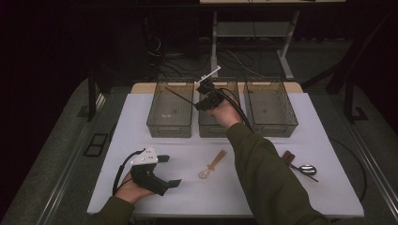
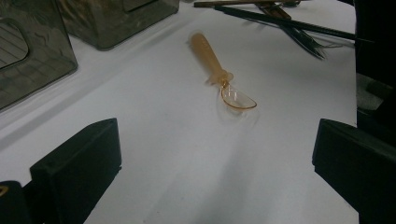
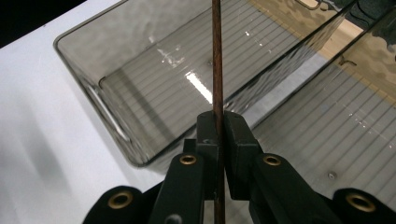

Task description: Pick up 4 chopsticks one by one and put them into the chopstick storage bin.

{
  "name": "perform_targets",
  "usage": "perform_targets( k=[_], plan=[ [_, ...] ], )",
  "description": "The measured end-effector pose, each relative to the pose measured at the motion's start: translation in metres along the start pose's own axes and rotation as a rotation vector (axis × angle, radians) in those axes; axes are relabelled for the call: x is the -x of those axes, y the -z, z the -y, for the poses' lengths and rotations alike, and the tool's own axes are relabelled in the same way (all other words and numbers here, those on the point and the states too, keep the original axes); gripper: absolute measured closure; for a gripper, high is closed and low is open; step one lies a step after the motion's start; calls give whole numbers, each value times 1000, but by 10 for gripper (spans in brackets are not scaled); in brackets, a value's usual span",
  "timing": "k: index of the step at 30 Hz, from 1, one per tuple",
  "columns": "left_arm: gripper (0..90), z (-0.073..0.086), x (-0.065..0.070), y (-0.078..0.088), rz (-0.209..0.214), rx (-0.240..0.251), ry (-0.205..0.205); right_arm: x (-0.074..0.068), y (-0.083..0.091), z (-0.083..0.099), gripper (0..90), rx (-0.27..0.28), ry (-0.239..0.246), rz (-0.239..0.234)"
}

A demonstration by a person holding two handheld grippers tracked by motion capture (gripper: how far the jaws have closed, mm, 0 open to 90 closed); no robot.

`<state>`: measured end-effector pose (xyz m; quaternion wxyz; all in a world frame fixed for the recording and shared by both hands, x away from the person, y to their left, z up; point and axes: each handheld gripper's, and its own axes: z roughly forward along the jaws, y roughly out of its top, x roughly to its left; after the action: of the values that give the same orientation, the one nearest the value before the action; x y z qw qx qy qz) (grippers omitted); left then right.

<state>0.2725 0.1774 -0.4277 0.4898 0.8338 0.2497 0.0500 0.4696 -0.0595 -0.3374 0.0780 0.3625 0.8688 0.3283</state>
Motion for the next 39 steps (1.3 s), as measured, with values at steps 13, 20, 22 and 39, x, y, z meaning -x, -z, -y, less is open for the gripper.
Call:
perform_targets(
  k=[13, 20, 22, 39],
  plan=[
    [1, 0, 0, 1, 3, 7, 6, -10, -31, -24, 856, -34, -27, 18],
    [1, 0, 0, 1, 4, 9, -1, -13, -45, -31, 856, -54, -39, 37],
    [1, 0, 0, 1, 5, 11, -2, -13, -48, -32, 856, -63, -45, 51],
    [1, -1, 0, 1, 7, 14, -2, -14, -46, -43, 525, 2, -81, 64]
  ],
)
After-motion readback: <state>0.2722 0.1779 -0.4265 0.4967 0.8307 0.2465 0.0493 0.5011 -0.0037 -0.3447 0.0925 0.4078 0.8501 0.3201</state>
